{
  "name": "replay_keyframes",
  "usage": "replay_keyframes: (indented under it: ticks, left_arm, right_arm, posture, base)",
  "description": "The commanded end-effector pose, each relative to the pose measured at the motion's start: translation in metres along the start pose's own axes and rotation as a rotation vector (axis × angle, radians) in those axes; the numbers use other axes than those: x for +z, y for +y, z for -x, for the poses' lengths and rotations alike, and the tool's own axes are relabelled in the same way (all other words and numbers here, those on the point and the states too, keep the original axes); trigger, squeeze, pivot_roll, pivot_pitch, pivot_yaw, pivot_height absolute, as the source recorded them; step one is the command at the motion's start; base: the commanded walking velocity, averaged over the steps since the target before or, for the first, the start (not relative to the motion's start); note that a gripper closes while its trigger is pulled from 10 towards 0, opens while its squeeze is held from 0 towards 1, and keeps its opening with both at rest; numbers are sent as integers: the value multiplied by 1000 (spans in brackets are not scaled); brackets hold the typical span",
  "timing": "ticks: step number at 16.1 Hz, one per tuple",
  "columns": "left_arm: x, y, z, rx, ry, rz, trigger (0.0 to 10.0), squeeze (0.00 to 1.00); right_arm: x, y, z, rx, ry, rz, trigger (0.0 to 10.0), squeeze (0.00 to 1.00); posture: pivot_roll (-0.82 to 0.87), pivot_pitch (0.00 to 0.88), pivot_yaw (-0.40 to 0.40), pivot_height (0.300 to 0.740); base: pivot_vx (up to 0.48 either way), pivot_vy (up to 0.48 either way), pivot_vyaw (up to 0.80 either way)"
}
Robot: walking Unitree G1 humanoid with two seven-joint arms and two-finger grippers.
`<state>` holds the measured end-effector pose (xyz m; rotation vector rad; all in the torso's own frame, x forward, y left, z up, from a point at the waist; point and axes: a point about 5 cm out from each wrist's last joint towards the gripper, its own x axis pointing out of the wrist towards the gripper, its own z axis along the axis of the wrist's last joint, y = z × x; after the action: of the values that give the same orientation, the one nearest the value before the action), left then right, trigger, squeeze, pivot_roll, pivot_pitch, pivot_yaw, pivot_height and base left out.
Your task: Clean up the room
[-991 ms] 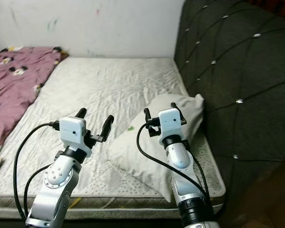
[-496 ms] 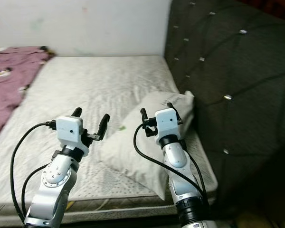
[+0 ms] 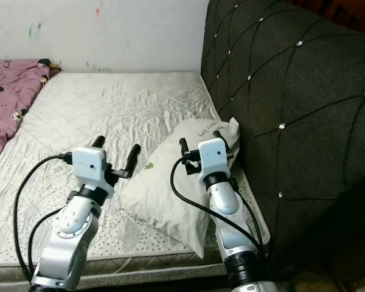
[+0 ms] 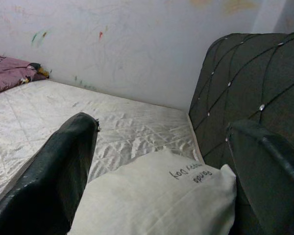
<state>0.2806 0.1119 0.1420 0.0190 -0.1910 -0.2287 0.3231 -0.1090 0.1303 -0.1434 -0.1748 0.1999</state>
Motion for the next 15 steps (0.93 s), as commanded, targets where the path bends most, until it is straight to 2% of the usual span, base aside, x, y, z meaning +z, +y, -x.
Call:
replay_keyframes:
  ticks: [1, 7, 10, 15]
  left_arm:
    - [-2, 0, -1, 2, 13, -3, 10000, 0]
    - [-1, -1, -2, 0, 8, 0, 10000, 0]
    - [-1, -2, -2, -5, 3, 25, 10000, 0]
    - [-2, 0, -1, 7, 5, 16, 10000, 0]
  right_arm:
    - [2, -2, -2, -10, -7, 1, 10000, 0]
    - [2, -2, -2, -4, -8, 4, 10000, 0]
    - [1, -2, -3, -1, -8, 5, 10000, 0]
    - [1, -1, -2, 3, -9, 8, 10000, 0]
  posture:
    - [-45, 0, 12, 740]
    - [-44, 0, 10, 740]
    - [-43, 0, 10, 740]
    - [-42, 0, 11, 740]
  base:
    - [0, -311, 0]
    - [0, -312, 0]
    - [0, 0, 0]
    - [0, 0, 0]
